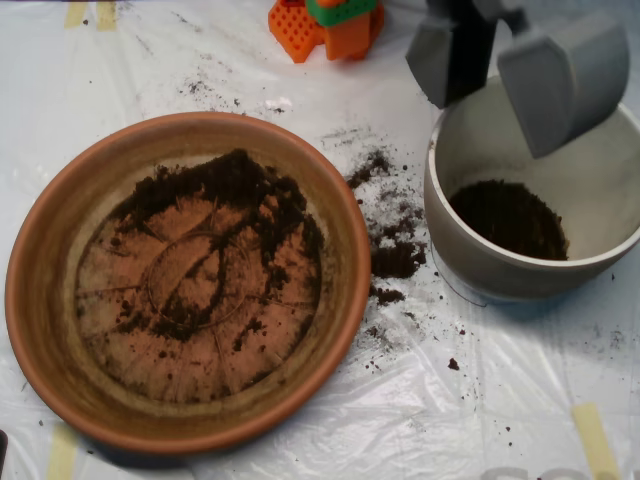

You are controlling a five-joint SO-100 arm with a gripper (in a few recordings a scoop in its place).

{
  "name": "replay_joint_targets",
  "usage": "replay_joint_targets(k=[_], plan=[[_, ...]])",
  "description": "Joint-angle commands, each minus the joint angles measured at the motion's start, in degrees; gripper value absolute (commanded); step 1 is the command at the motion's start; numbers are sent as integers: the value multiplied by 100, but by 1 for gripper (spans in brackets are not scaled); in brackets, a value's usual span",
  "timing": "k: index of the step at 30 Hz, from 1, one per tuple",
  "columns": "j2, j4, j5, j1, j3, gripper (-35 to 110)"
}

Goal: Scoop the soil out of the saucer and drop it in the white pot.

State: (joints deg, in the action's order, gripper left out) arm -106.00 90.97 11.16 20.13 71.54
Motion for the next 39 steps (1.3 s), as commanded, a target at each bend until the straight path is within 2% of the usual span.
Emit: replay_joint_targets(k=[1,13,33,39], plan=[[-1477,-264,0,-149,571,29],[-4966,-1230,448,-993,4166,26],[-6891,-2206,185,-1151,6820,26],[-7708,-2584,18,-1670,7655,25]])
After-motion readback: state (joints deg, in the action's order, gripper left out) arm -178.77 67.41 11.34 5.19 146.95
